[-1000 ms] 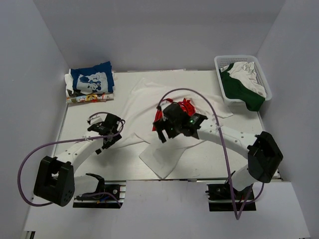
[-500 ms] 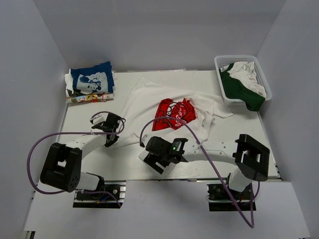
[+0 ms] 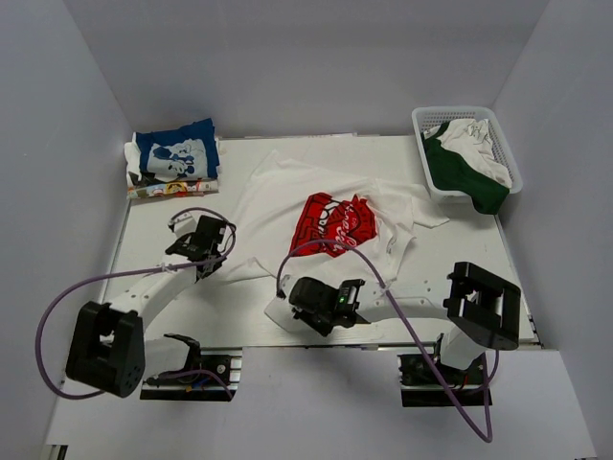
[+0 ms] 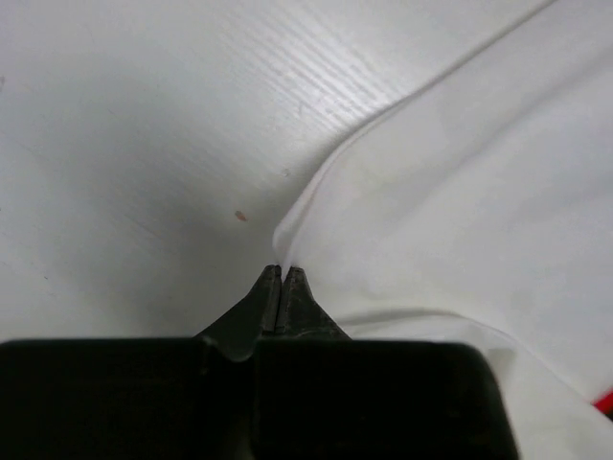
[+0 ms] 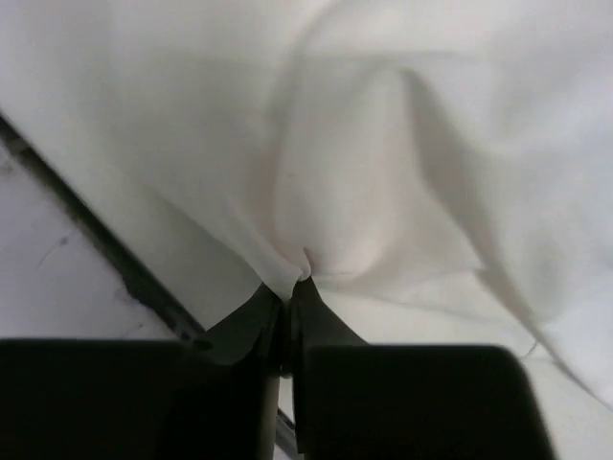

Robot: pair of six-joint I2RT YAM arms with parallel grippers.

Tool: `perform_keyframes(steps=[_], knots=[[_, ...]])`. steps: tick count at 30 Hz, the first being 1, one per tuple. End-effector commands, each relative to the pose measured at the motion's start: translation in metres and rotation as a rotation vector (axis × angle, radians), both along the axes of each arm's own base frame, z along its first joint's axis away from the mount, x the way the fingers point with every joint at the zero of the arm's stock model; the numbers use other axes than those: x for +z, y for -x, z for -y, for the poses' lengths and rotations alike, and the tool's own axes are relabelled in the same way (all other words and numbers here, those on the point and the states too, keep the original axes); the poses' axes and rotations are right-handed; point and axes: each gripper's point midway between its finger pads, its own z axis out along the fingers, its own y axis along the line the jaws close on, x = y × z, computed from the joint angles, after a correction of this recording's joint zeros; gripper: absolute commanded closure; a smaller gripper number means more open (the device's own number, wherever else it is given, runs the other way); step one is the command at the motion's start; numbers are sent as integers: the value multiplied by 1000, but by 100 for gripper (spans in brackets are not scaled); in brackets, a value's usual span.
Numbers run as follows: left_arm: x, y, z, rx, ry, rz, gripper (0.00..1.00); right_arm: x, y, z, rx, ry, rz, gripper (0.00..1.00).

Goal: Fold and stack the t-shirts
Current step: Flatten out the tshirt

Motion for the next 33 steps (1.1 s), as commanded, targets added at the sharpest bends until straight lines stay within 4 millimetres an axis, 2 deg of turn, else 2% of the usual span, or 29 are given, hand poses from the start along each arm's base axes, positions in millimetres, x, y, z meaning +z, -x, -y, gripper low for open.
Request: perform_keyframes(steps=[1, 4, 5, 6, 7, 8, 10, 11, 12, 13, 14, 15, 16, 18, 19, 20, 21, 22, 23, 24, 25, 26, 27, 28, 29, 30, 31, 32, 33], knots=[[48, -21, 1, -18, -3, 153, 100, -3, -23, 17, -141, 28, 80, 100], [77, -34, 5, -31, 13, 238, 100, 39, -67, 15, -314, -57, 238, 100], [86, -36, 6, -31, 21, 263, 100, 74, -92, 21, -413, -108, 336, 100], [98, -41, 7, -36, 25, 294, 100, 89, -105, 25, -464, -137, 368, 100], [104, -44, 6, -30, 22, 308, 100, 116, -121, 22, -513, -202, 399, 100], [112, -48, 6, -30, 14, 330, 100, 150, -132, 31, -572, -282, 455, 100], [133, -57, 5, -16, 14, 380, 100, 183, -154, 47, -654, -338, 519, 100], [140, -59, 4, -15, 5, 394, 100, 219, -163, 63, -737, -401, 602, 100], [147, -63, 5, -13, 13, 421, 100, 234, -168, 68, -767, -441, 633, 100], [158, -67, 6, -11, 25, 459, 100, 246, -180, 85, -811, -437, 675, 100], [172, -75, 12, -27, 50, 509, 100, 277, -182, 92, -844, -507, 711, 100], [181, -79, 15, -43, 59, 534, 100, 295, -190, 98, -875, -550, 746, 100], [199, -85, 19, -55, 74, 578, 100, 307, -194, 105, -885, -550, 778, 100], [221, -92, 22, -76, 74, 619, 100, 357, -200, 124, -946, -591, 867, 100], [249, -96, 21, -69, 74, 676, 100, 372, -200, 132, -963, -607, 890, 100], [264, -97, 21, -73, 75, 705, 100, 403, -198, 142, -965, -633, 940, 100], [291, -98, 21, -86, 66, 755, 100, 431, -193, 148, -968, -690, 964, 100], [309, -95, 19, -90, 66, 793, 100, 462, -185, 161, -967, -741, 1003, 100], [337, -91, 17, -99, 60, 854, 100, 474, -181, 168, -956, -738, 1032, 100], [354, -86, 15, -103, 58, 895, 100, 501, -172, 178, -953, -803, 1050, 100], [378, -73, 14, -120, 77, 963, 100, 514, -161, 191, -949, -834, 1061, 100], [401, -63, 12, -130, 84, 1023, 100, 521, -156, 191, -903, -845, 1064, 100], [421, -53, 14, -173, 87, 1084, 100, 546, -141, 197, -854, -934, 1064, 100], [444, -33, 12, -193, 101, 1156, 100, 547, -133, 196, -796, -941, 1045, 100], [462, -20, 12, -217, 112, 1204, 100, 552, -127, 195, -754, -961, 1040, 100], [478, -7, 19, -278, 133, 1250, 100, 569, -112, 205, -724, -1019, 1036, 100], [490, 4, 20, -311, 140, 1285, 100, 574, -100, 198, -637, -1066, 1006, 100], [512, 27, 20, -340, 160, 1352, 100, 585, -89, 204, -605, -1106, 1007, 100], [521, 39, 29, -414, 185, 1376, 100, 590, -79, 207, -576, -1138, 992, 100]])
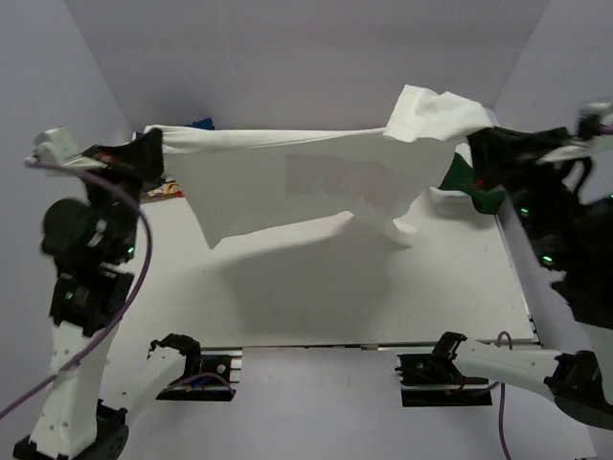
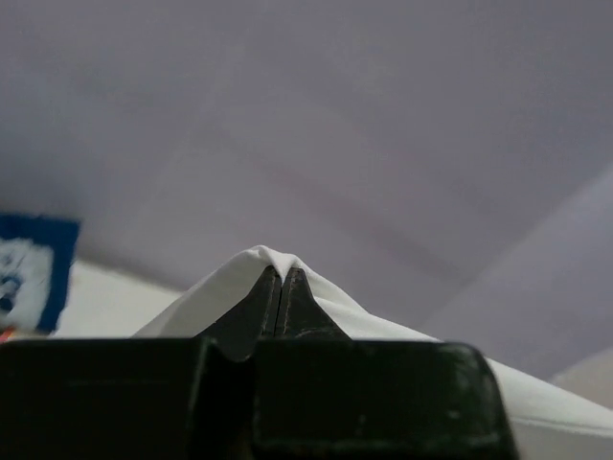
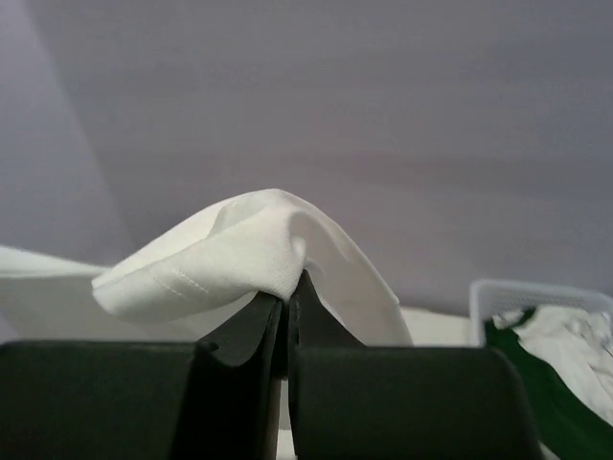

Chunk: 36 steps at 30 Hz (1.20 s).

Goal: Fold and stack the t-shirts
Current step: Flatten out the tshirt

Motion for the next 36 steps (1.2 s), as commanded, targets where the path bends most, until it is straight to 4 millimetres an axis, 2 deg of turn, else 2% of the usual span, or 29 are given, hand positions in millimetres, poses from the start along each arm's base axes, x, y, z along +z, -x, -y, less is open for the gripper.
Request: perform_keyframes(steps=[1, 2, 4, 7, 9, 10, 13, 14, 15, 16, 17, 18, 19, 20, 21, 22, 23, 24, 26, 27, 28, 30, 31, 32, 33, 34, 35, 36], knots=[[57, 55, 6, -120, -57, 187, 100, 39, 53, 8, 224, -15, 148, 100], [72, 70, 5, -135, -54, 226, 100, 45, 63, 11, 255, -19, 171, 100], [83, 92, 1, -148, -51, 268, 100, 60, 90, 22, 342, -63, 228, 100], [103, 124, -7, -153, -40, 329, 100, 67, 112, 30, 410, -78, 265, 100], [110, 136, -3, -190, -52, 351, 100, 72, 121, 33, 437, -89, 286, 100], [118, 150, -6, -195, -60, 382, 100, 78, 125, 36, 440, -94, 305, 100], [126, 161, -6, -208, -74, 408, 100, 76, 117, 35, 411, -88, 294, 100], [125, 156, -4, -209, -76, 398, 100, 71, 103, 34, 354, -93, 263, 100], [123, 145, -2, -202, -76, 376, 100, 72, 97, 32, 333, -101, 263, 100], [112, 128, 3, -205, -84, 334, 100, 69, 85, 34, 273, -93, 247, 100], [109, 114, 1, -176, -76, 307, 100, 56, 63, 17, 235, -61, 195, 100], [101, 97, 2, -159, -76, 269, 100, 57, 44, 33, 94, -113, 164, 100], [83, 60, 6, -126, -81, 184, 100, 46, 20, 16, 35, -43, 126, 100], [72, 41, 8, -107, -85, 138, 100, 39, 9, 12, -12, -21, 100, 100], [62, 21, 10, -85, -101, 99, 100, 37, -5, 28, -154, -45, 76, 100], [45, -1, 5, -26, -100, 38, 100, 27, -17, 24, -202, -14, 57, 100], [19, -38, 10, 3, -118, -54, 100, 13, -39, 8, -264, 63, 48, 100], [-4, -59, 9, 39, -131, -121, 100, 14, -46, 14, -344, 25, 49, 100], [-37, -94, 1, 144, -146, -220, 100, -5, -70, 5, -429, 81, 51, 100], [-80, -126, 3, 173, -171, -334, 100, -21, -82, -6, -429, 122, 41, 100], [-103, -140, -1, 217, -190, -391, 100, -37, -106, -1, -494, 159, 9, 100], [-144, -166, 6, 229, -199, -462, 100, -73, -148, -24, -474, 205, -54, 100], [-182, -188, 4, 250, -227, -536, 100, -95, -170, -30, -419, 236, -99, 100], [-202, -199, 9, 241, -227, -571, 100, -141, -212, -37, -428, 301, -190, 100], [-218, -211, 6, 253, -237, -606, 100, -159, -233, -30, -428, 298, -229, 100], [-231, -225, 7, 253, -229, -617, 98, -174, -250, -38, -381, 272, -254, 100], [-278, -246, 12, 251, -261, -696, 90, -182, -266, -32, -392, 268, -273, 100], [-283, -262, 17, 252, -259, -692, 80, -253, -308, -35, -397, 328, -393, 100]])
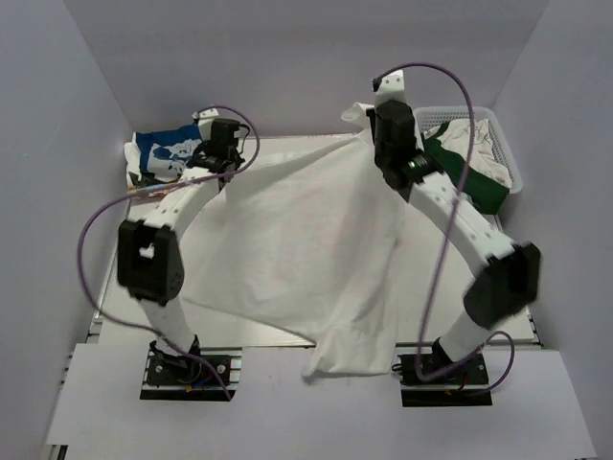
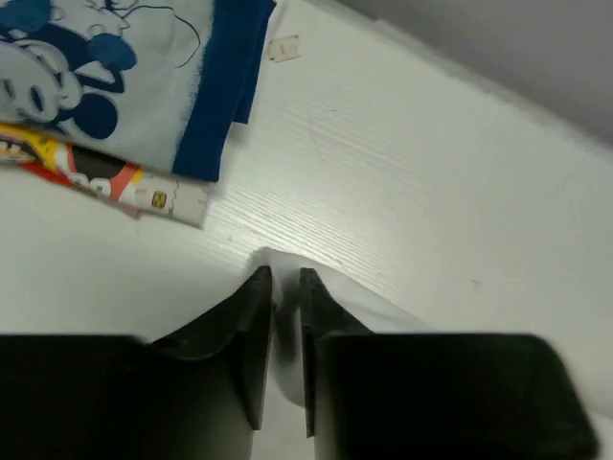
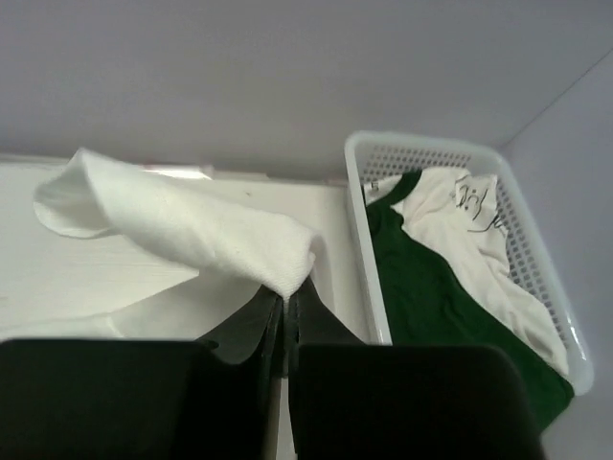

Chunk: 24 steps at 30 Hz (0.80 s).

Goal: Fold and stack the t-shirts
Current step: Flatten out the tshirt

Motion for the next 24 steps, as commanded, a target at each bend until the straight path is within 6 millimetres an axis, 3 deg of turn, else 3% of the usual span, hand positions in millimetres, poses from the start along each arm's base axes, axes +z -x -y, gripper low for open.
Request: perform_keyframes(steps=[1, 2, 3, 4, 5, 6, 7, 9, 10, 11, 13, 14, 16, 17, 19, 20, 22, 23, 24], knots=[[-2, -45, -9, 74, 11, 63, 69, -20, -73, -3, 15, -153, 5, 100], [-19, -57, -14, 94, -6, 26, 55, -81, -93, -10, 41, -108, -147, 100], [-35, -83, -8, 94, -13, 3, 37, -128, -113, -9, 49, -115, -246, 90], [-53, -81, -15, 119, -33, -82, 16, -168, -123, -13, 51, -92, -329, 61], [-32, -95, -12, 119, -21, -43, 0, -143, -131, -24, 119, -117, -336, 10], [-46, -97, -12, 119, -31, -78, 0, -158, -135, -28, 117, -134, -365, 10], [-46, -97, -12, 112, -42, -81, 0, -166, -134, -32, 129, -132, -384, 10], [-46, -86, -8, 93, -52, -78, 0, -168, -127, -46, 206, -160, -397, 10], [-15, -83, -6, 76, -30, 0, 0, -152, -115, -47, 220, -197, -372, 10], [-37, -67, -6, 55, -28, -44, 0, -171, -101, -50, 248, -209, -426, 10], [-31, -45, 13, -73, 16, -9, 0, -172, -71, -51, 282, -267, -451, 10], [-31, -37, 15, -96, 33, 3, 0, -190, -57, -48, 279, -275, -498, 10], [-35, -22, 21, -146, 52, 7, 0, -171, -35, -46, 271, -328, -488, 10], [-52, -11, 25, -178, 67, -20, 0, -200, -12, -39, 242, -347, -562, 10], [-68, 3, 25, -198, 75, -56, 0, -212, 9, -36, 219, -385, -616, 10], [-75, 8, 30, -223, 88, -75, 0, -216, 29, -31, 201, -406, -643, 10], [-89, 15, 38, -261, 89, -112, 0, -253, 62, -21, 144, -416, -740, 10], [-94, 15, 40, -274, 96, -123, 0, -243, 72, -19, 123, -459, -726, 10], [-105, 20, 39, -272, 92, -155, 0, -259, 85, -11, 81, -451, -761, 10]])
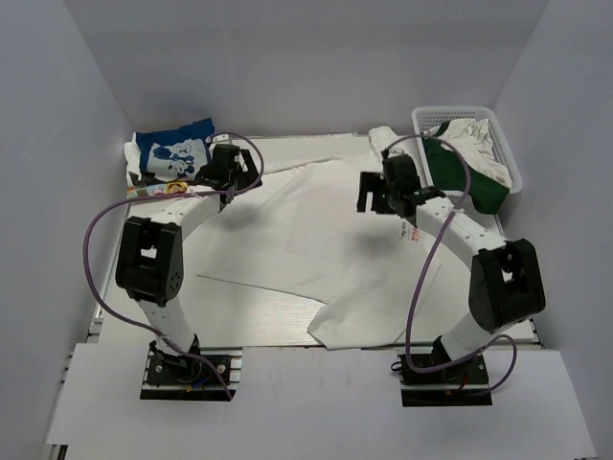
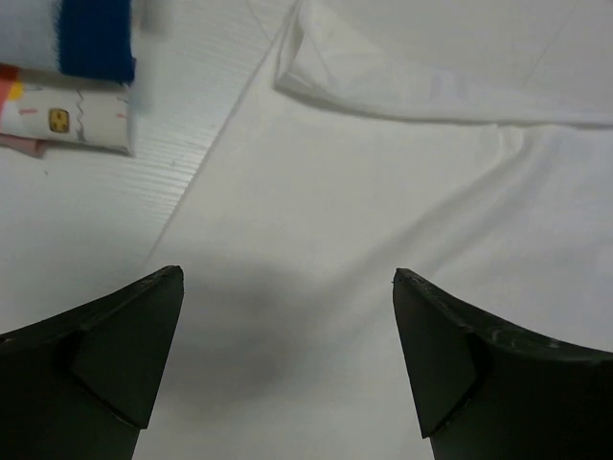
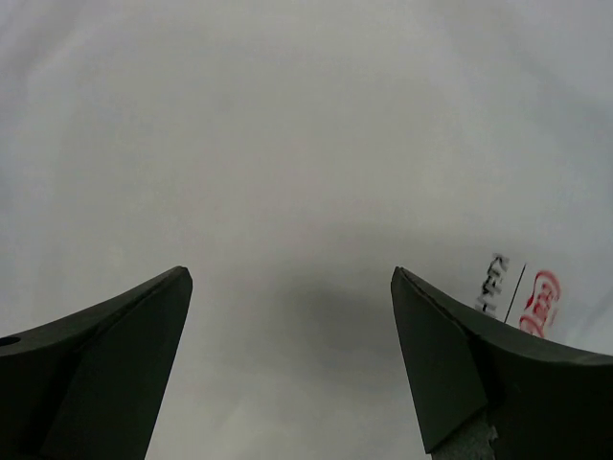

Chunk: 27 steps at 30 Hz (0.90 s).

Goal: Fold and stack the t-shirts
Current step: Flatten out the tshirt

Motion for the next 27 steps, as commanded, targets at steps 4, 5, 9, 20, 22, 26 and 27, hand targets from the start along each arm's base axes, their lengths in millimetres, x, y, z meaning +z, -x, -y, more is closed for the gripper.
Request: perform_keyframes(steps=[4, 5, 9, 20, 22, 26, 27], knots=[[-53, 19, 11, -48, 25, -127, 0, -62, 66, 28, -142, -23, -176, 10], [-54, 19, 12, -55, 30, -129, 0, -66, 67, 34, -161, -1, -173, 10], [-75, 27, 10, -53, 21, -170, 0, -93, 64, 43, -183, 64, -246, 10], [-132, 49, -47, 220, -77, -378, 0, -135, -1, 34, -187, 65, -327, 10], [-131, 39, -38, 194, -44, -380, 0, -137, -14, 31, -183, 37, -327, 10], [-124, 14, -33, 180, -19, -347, 0, -144, -44, 25, -144, 46, -318, 10], [-121, 10, -30, 170, -5, -340, 0, -125, -65, 21, -135, 32, -273, 10]])
